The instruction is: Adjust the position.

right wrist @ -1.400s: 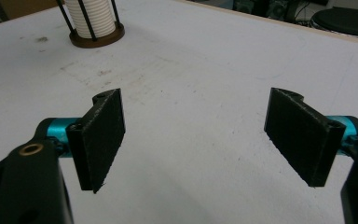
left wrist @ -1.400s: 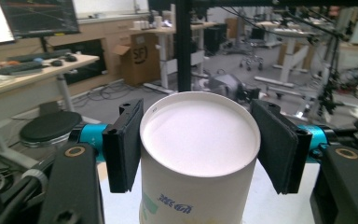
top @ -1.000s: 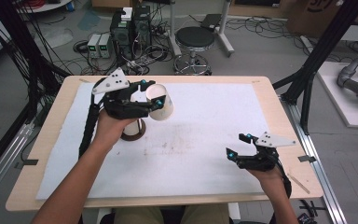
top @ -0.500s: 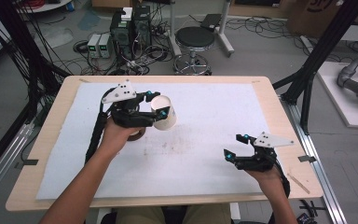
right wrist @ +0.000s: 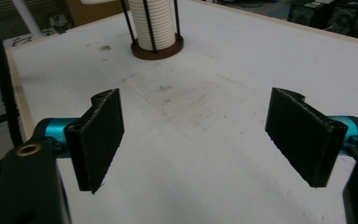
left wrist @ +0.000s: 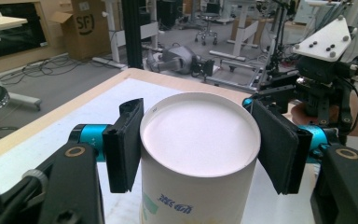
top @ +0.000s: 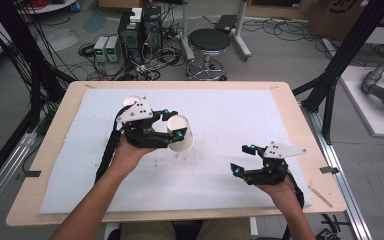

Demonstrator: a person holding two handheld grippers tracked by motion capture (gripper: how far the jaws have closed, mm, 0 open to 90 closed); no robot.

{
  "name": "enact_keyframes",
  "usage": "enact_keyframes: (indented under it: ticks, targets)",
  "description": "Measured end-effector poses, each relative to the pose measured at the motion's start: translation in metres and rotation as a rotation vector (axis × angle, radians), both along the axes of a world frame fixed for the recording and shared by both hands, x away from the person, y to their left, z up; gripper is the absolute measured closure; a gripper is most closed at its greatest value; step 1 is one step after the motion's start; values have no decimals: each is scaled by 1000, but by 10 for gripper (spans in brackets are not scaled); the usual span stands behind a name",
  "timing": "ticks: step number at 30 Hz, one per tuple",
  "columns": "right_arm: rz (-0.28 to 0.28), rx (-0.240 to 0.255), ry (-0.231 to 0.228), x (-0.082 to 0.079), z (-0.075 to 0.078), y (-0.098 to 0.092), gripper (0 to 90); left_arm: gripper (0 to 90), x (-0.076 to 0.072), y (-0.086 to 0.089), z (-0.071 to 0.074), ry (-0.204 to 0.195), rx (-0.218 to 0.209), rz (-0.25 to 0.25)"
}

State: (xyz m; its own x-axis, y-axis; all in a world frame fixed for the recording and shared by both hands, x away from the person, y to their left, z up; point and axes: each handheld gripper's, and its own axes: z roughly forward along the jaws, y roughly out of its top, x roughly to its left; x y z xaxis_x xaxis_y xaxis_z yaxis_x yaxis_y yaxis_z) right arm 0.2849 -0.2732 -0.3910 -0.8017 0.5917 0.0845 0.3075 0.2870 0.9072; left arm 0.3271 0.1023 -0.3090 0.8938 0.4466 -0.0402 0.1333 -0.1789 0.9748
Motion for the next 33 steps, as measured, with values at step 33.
enact_keyframes:
  ticks: [33]
  targets:
    - [295,27,-12,15,13,72,193,373,-19,-28,-24,41,28,-144]
